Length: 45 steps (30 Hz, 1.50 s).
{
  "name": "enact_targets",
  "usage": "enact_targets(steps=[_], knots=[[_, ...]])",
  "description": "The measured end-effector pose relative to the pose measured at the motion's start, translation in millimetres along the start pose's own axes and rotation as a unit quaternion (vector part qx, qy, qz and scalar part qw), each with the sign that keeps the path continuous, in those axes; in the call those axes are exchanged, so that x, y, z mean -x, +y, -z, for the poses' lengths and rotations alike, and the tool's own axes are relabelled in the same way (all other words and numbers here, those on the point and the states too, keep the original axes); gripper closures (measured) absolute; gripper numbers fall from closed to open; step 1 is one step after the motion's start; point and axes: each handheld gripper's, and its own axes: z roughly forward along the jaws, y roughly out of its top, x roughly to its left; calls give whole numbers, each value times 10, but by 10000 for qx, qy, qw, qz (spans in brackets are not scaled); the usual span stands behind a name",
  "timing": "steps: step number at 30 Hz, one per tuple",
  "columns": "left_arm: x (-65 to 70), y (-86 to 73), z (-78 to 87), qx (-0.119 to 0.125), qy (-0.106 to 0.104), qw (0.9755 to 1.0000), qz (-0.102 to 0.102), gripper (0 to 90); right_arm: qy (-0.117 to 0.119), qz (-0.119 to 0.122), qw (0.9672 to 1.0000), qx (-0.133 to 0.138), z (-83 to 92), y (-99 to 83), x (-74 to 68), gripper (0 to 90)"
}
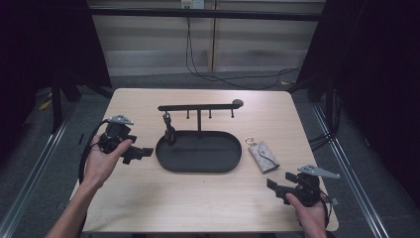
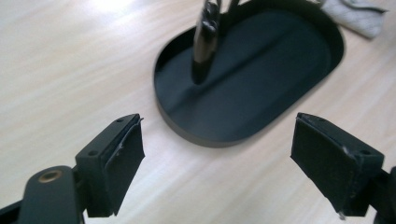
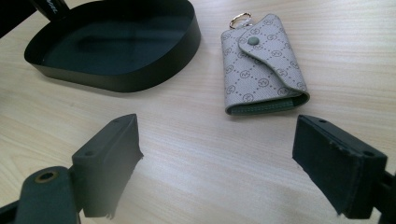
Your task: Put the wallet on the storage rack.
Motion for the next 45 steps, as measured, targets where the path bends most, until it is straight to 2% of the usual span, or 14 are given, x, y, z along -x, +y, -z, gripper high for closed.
enact_targets(steps=[4, 5, 8, 11, 16, 20, 25, 26, 27, 31, 36, 41, 44, 45], knots=[[10, -180, 20, 266, 3, 9996, 52, 167, -18, -39, 10000, -27, -12, 1, 3, 147], [9, -257, 22, 255, 17, 9997, 28, 166, -33, -31, 10000, -24, -18, 8, 4, 147], [14, -337, 15, 254, 27, 9997, 60, 166, -42, -10, 10000, -37, -21, 11, 3, 147], [30, -476, 25, 292, -100, 9995, 82, 166, -58, 22, 10000, -15, 10, 9, -4, 147], [77, -691, 8, 267, -147, 9995, 69, 166, -101, 12, 9999, -5, 34, 53, 26, 147], [82, -829, 5, 336, -263, 9990, 157, 166, -138, 24, 9999, -43, 17, 103, 45, 147], [102, -951, 24, 387, -284, 9987, 164, 166, -188, 75, 9998, -77, -3, 157, 62, 147], [111, -1019, 32, 452, -228, 9986, 182, 166, -194, 90, 9997, -101, -4, 167, 61, 146], [111, -1019, 32, 452, -228, 9986, 182, 166, -200, 103, 9997, -119, -4, 175, 61, 147], [140, -1209, 19, 425, -280, 9985, 223, 165, -225, 165, 9994, -183, -11, 212, 67, 147], [169, -1324, -23, 348, -260, 9987, 247, 165, -271, 275, 9988, -285, -45, 279, 64, 147], [240, -1380, -47, 395, -213, 9987, 226, 165, -270, 379, 9975, -541, -134, 437, 71, 149], [306, -1396, -70, 304, -329, 9988, 174, 165, -268, 369, 9972, -591, -156, 487, 76, 162], [328, -1398, -83, 277, -331, 9990, 146, 165, -266, 346, 9965, -711, -185, 533, 86, 163]])
